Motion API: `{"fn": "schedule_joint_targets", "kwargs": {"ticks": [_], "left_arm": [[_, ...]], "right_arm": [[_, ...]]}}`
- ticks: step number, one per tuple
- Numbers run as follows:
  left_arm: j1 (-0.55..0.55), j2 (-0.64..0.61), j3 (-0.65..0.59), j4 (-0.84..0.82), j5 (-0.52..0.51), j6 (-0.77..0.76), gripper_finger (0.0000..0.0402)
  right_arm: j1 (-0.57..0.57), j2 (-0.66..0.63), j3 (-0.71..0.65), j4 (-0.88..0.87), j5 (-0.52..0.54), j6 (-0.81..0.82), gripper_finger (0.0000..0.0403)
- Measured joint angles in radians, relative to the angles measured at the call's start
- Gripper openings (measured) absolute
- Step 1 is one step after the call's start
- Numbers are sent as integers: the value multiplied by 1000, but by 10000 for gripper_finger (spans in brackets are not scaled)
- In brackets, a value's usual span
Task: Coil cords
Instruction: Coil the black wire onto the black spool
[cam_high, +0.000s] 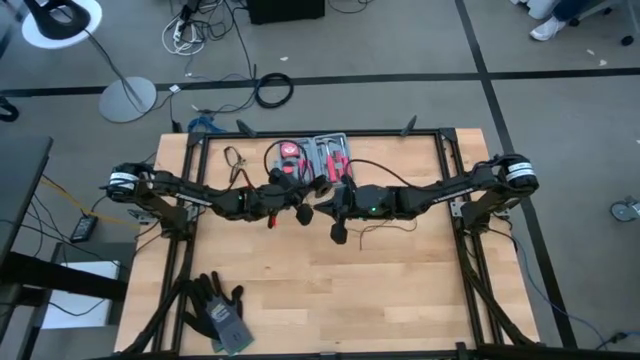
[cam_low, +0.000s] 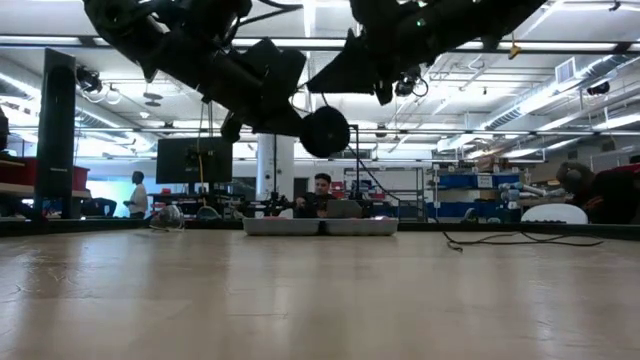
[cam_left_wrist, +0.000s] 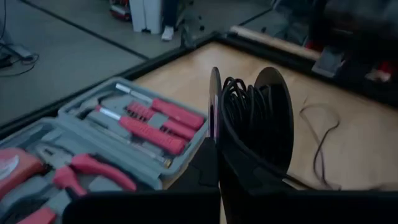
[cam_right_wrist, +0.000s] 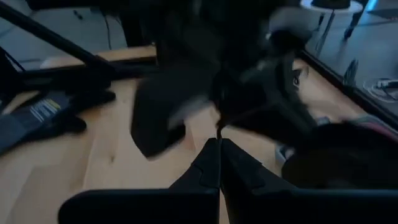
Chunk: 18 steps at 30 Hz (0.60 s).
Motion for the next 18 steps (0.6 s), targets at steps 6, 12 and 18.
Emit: {"fn": "schedule_joint_targets", "kwargs": {"ticks": [6, 12, 18], "left_arm": [[0, -71, -65, 121, 37, 1, 0], [-2, -129, -152, 224, 125, -29, 0], [-21, -135, -207, 313, 212, -34, 0]], "right_arm": [[16, 1, -54, -25, 64, 58, 0], [19, 1, -103, -47, 145, 116, 0], [-16, -9, -107, -137, 175, 149, 0]]}}
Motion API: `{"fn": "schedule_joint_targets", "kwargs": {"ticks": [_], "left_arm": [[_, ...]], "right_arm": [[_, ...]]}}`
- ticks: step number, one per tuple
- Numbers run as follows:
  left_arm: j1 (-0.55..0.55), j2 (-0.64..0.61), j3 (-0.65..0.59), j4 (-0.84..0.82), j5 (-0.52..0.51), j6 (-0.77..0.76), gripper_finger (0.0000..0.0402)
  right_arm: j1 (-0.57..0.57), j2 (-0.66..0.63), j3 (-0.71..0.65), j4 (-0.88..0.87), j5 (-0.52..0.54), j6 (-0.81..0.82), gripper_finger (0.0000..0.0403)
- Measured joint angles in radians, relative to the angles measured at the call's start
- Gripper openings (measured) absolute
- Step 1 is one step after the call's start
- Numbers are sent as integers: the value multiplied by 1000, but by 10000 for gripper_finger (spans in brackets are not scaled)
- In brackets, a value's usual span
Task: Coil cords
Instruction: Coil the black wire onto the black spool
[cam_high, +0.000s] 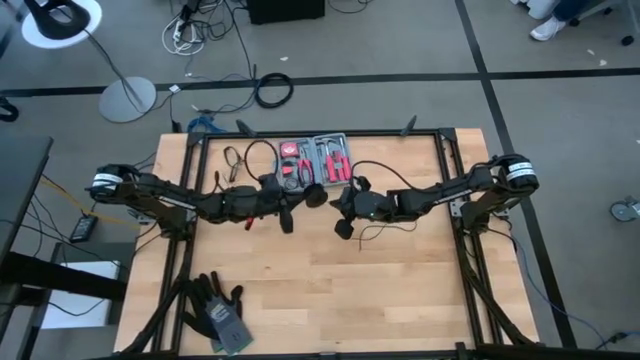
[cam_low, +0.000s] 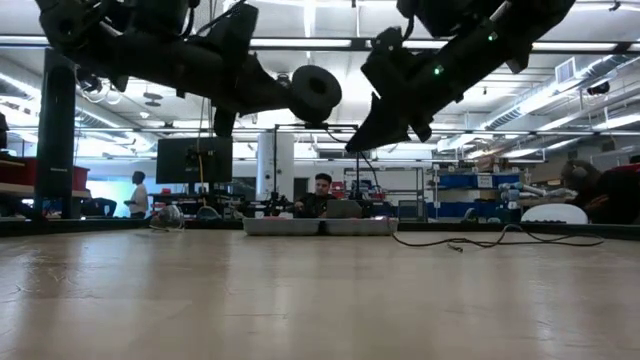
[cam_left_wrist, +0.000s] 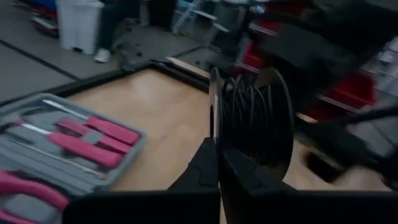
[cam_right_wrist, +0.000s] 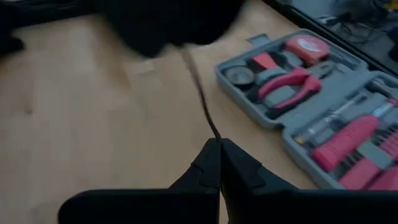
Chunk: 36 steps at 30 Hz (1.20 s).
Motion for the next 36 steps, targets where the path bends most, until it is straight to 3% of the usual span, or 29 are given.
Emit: {"fn": "schedule_joint_targets", "kwargs": {"ticks": [6, 11, 24, 32, 36], "left_arm": [[-22, 0, -12, -62, 53, 39, 0], [-31, 0, -13, -207, 6, 55, 0], [-32, 1, 10, -362, -107, 87, 0], [-51, 2, 10, -428, -126, 46, 0], [-67, 2, 10, -401, -124, 50, 0]], "right_arm": [[-27, -27, 0, -30, -38, 7, 2], [-37, -72, 0, -11, -137, -1, 16], [-41, -73, 1, 208, -197, -59, 8], [-35, -168, 1, -106, -162, -16, 5], [19, -228, -48, -212, -62, 41, 3]]}}
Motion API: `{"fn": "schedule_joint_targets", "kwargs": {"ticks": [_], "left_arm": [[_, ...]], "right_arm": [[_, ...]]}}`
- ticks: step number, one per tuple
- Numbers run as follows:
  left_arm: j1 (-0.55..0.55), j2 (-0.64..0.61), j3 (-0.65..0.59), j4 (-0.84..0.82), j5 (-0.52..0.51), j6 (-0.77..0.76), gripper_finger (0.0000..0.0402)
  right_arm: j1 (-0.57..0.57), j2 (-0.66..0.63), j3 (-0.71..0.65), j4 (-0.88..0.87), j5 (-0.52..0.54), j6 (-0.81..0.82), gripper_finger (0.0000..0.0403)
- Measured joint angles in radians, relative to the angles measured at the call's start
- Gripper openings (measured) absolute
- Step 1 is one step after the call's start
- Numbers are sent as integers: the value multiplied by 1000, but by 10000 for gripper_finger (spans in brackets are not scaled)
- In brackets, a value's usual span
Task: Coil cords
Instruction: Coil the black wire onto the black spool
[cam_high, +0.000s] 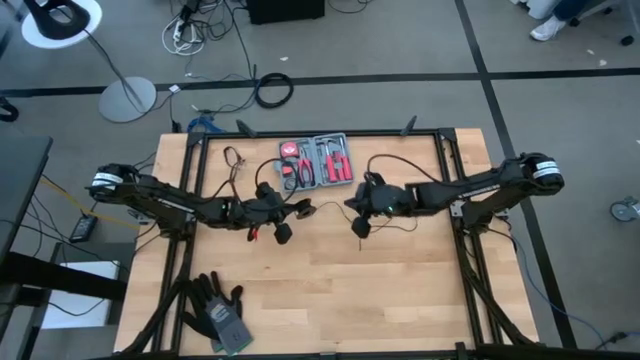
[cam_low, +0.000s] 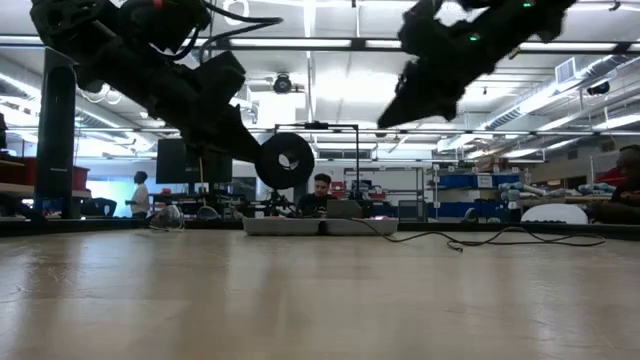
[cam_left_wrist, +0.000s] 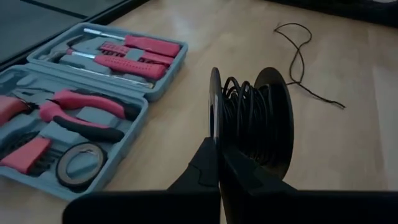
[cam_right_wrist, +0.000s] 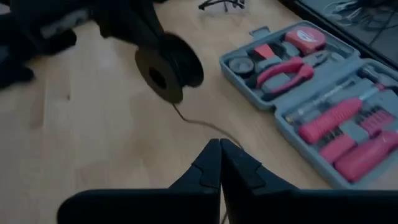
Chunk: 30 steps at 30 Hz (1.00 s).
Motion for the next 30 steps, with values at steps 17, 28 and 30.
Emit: {"fn": "schedule_joint_targets", "kwargs": {"ticks": [17, 28, 30], "left_arm": [[-31, 0, 0, 94, 25, 10, 0], [-31, -1, -1, 110, 27, 10, 0], [-31, -1, -1, 110, 26, 10, 0]], "right_arm": [[-1, 351, -278, 774, 162, 22, 35], [-67, 511, -218, 770, 122, -2, 124], [-71, 513, -219, 767, 122, -18, 134]]}}
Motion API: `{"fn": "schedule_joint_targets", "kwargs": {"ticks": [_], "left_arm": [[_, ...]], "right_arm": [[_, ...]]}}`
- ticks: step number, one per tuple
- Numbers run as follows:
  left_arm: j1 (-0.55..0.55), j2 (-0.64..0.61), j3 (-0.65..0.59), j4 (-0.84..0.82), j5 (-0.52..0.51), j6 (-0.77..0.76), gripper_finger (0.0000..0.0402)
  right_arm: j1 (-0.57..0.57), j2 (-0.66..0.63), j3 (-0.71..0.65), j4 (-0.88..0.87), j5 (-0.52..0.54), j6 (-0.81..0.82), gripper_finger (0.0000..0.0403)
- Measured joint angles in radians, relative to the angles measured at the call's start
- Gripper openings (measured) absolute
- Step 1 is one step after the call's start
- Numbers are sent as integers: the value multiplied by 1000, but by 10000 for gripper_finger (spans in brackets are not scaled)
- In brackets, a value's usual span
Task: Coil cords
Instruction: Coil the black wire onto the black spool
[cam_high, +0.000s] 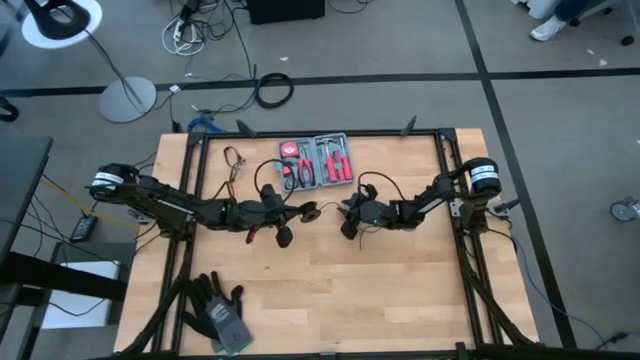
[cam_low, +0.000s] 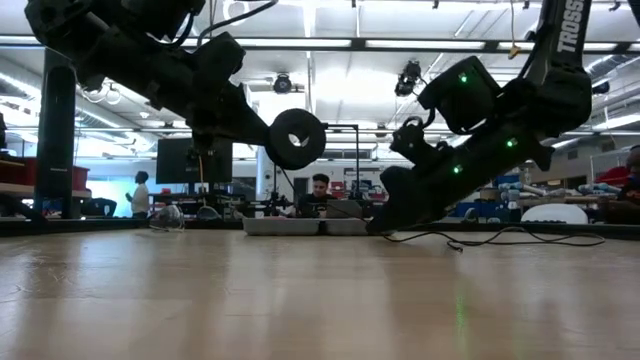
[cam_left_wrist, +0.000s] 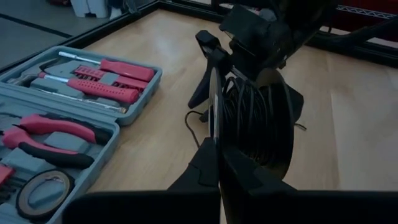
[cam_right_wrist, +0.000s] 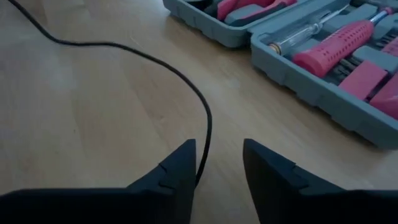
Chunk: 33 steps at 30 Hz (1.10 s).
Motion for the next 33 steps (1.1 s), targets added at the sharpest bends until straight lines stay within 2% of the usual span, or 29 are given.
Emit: {"fn": "schedule_joint_targets", "kwargs": {"ticks": [4, 6, 8, 11, 13, 20, 24, 29, 33], "left_arm": [[0, 0, 0, 5, 0, 0, 0], [0, 0, 0, 8, 0, 0, 0], [0, 0, 0, 9, 0, 0, 0], [0, 0, 0, 8, 0, 0, 0], [0, 0, 0, 6, 0, 0, 0], [0, 0, 0, -28, 21, -4, 0], [0, 0, 0, -36, 27, -7, 0], [0, 0, 0, -32, 27, -7, 0], [0, 0, 0, -34, 27, -24, 0]], "right_arm": [[-1, -1, 0, 0, -7, -24, 141], [-2, -3, 1, -6, -31, -34, 131], [-2, -3, 2, -14, -50, -34, 105], [-1, -3, 2, -14, -74, -35, 32], [2, -12, 2, -16, -74, -34, 12], [2, -171, 1, -127, -74, 18, 4], [2, -312, 10, -283, -74, 22, 3], [3, -423, 99, -504, -73, 27, 1], [3, -434, 206, -613, -74, -10, 1]]}}
